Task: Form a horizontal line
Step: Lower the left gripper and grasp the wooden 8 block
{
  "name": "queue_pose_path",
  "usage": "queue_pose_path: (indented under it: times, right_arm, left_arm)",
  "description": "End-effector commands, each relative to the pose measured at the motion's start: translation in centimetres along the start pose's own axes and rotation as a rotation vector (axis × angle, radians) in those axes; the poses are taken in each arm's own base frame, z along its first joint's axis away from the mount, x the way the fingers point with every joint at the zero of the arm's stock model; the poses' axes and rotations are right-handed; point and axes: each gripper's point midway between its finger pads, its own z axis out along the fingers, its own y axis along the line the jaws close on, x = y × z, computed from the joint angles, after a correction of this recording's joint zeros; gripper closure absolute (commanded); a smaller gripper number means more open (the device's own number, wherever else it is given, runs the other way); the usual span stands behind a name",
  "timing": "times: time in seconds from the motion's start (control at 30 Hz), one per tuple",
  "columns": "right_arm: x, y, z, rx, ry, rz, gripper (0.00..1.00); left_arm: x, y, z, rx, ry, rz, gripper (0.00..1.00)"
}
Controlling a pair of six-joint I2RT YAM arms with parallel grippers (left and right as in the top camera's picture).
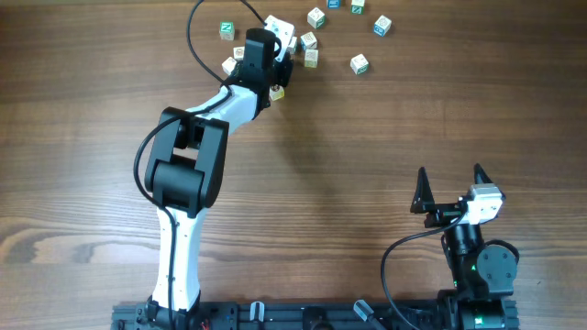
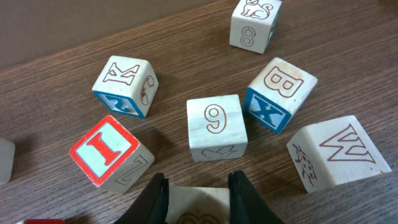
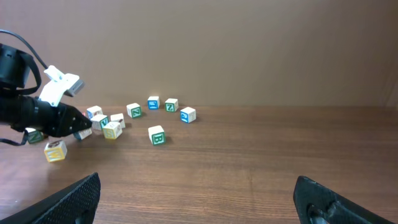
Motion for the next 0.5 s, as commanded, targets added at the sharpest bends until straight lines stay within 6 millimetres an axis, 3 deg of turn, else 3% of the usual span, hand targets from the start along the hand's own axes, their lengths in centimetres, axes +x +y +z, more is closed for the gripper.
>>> queue_pose_path:
  times: [0.0,0.27,0.47]
  right_arm:
    - [-0.2,0.4,-0.1,-0.021,-0.011,-0.018,0.00]
    - [-0.2,0.4,-0.1,-0.021,-0.010,-0.018,0.00]
    - [-0.2,0.4,-0.1,-0.021,-0.010,-0.018,0.00]
  left_arm:
    - [-0.5,0.4,0.0,-0.001,-0.011,-0.025,0.67]
    - [0.0,0.3,-0.1,0.001,0.013,-0.026,0.73]
    - [-3.2,0.3,-1.9,0.001,-0.039,-0.049,0.76]
